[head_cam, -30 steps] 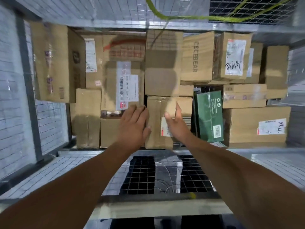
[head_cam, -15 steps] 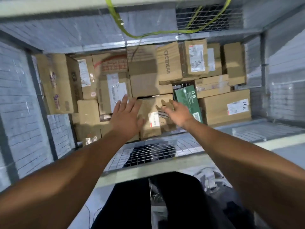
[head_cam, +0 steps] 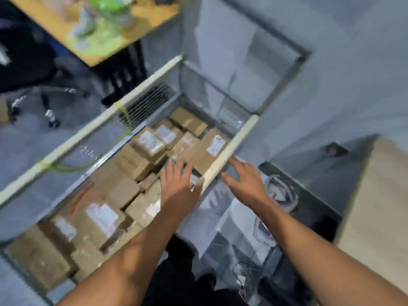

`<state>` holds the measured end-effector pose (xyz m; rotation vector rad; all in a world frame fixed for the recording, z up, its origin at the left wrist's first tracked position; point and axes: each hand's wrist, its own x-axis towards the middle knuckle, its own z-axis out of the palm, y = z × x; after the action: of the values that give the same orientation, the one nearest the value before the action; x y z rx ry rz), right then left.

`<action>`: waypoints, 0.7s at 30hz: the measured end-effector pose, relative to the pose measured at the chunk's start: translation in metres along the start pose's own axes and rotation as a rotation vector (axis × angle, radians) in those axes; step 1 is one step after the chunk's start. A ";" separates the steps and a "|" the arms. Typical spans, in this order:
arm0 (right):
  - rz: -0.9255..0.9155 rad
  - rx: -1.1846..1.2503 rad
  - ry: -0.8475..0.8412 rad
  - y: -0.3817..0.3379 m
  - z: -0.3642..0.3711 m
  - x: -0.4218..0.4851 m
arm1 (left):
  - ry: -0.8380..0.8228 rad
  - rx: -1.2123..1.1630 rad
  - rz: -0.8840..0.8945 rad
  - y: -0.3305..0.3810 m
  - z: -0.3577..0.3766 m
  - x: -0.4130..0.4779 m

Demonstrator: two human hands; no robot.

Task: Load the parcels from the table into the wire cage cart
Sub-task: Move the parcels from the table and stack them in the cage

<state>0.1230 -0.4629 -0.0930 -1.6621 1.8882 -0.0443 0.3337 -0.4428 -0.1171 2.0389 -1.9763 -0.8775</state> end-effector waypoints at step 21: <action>0.841 0.666 1.065 0.294 -0.163 -0.367 | -0.444 -0.033 1.007 0.451 0.101 -0.120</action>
<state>-0.2056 -0.1270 0.0715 -0.2514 2.7092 -1.2431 -0.0983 -0.3486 0.0637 0.6038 -2.7004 -1.0892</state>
